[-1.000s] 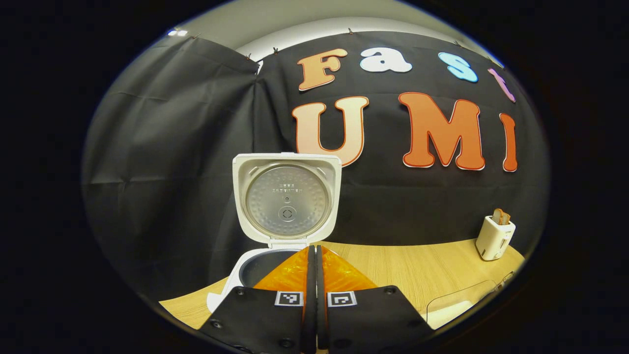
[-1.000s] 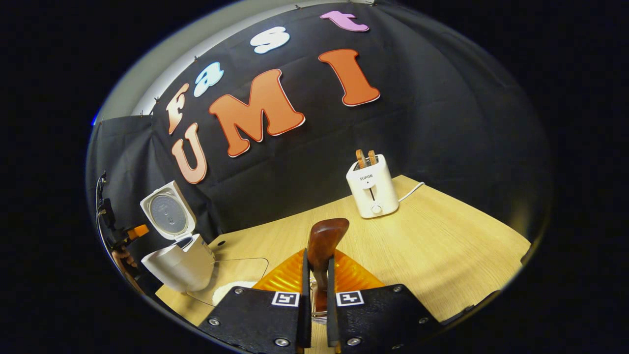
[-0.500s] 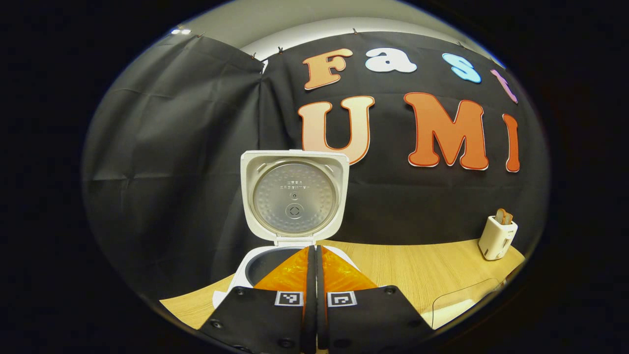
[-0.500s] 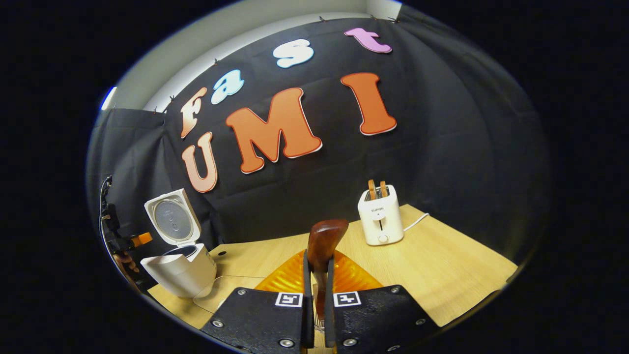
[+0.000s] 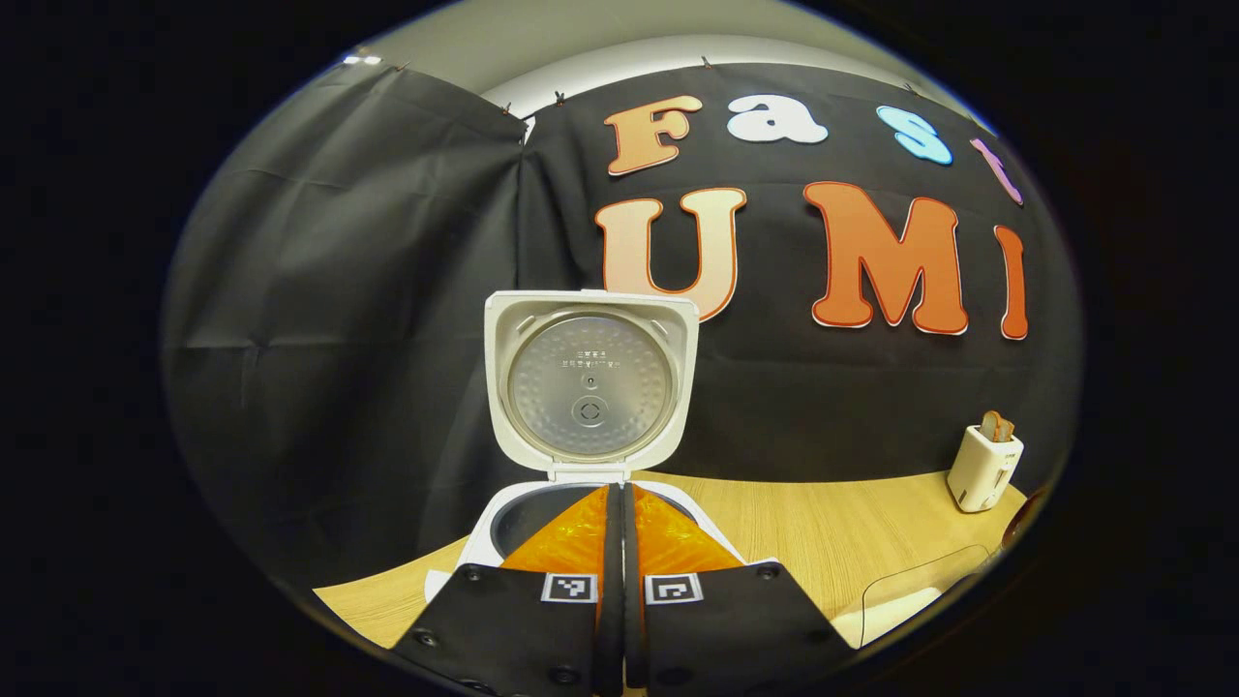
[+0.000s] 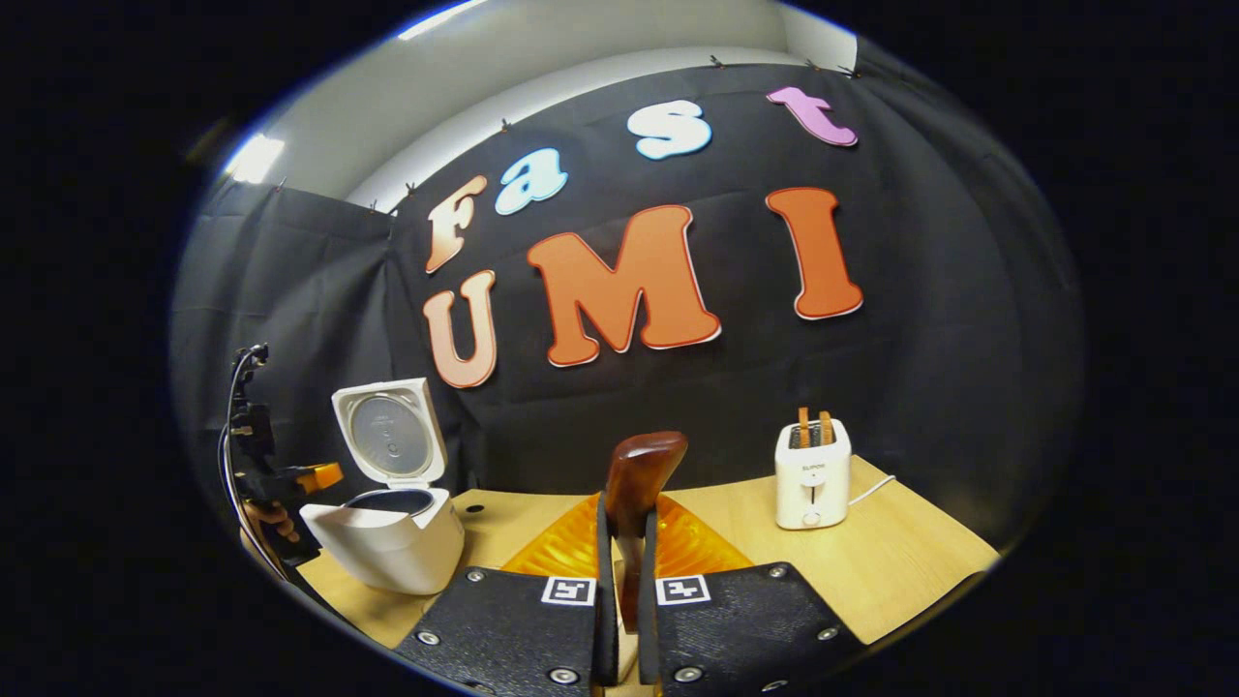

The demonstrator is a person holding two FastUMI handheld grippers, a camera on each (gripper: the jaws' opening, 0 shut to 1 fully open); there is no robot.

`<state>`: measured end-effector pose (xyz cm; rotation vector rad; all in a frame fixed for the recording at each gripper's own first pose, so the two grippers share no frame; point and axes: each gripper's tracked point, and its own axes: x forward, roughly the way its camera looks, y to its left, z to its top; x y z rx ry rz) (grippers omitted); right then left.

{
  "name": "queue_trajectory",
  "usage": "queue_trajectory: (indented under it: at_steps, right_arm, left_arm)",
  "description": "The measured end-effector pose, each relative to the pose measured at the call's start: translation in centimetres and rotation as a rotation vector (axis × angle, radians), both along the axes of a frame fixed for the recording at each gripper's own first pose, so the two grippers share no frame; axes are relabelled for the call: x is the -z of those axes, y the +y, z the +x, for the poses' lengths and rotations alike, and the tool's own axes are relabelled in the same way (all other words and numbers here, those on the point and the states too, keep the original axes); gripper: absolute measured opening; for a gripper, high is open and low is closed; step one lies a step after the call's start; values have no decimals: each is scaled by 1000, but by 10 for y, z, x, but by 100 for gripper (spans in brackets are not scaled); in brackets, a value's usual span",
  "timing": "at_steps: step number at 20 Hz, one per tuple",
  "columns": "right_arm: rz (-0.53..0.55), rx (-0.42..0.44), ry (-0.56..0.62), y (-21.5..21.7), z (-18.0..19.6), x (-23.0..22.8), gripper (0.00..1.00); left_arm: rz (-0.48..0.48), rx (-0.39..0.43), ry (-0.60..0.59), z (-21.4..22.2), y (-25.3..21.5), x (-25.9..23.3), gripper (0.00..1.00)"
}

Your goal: Close the left gripper, press the button to open the rice cooker; take a wooden spoon from the chopstick holder with the right hand, scoop a spoonful of rice and pour it into the rice cooker, then put the wooden spoon back into the chopstick holder.

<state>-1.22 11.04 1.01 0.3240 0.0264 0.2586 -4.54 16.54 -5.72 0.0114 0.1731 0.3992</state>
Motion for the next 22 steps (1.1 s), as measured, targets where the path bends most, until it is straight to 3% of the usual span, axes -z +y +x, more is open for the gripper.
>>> queue_trajectory:
  at_steps: [4,10,22]
  right_arm:
    - [-23,-90,8,44,3,9,8]
    - [-145,-133,104,81,14,49,8]
    - [-547,-149,131,120,15,94,8]
  left_arm:
    - [-12,-5,-5,-2,4,3,4]
    - [-1,-16,0,-5,7,6,4]
    - [15,-10,-9,-6,10,5,4]
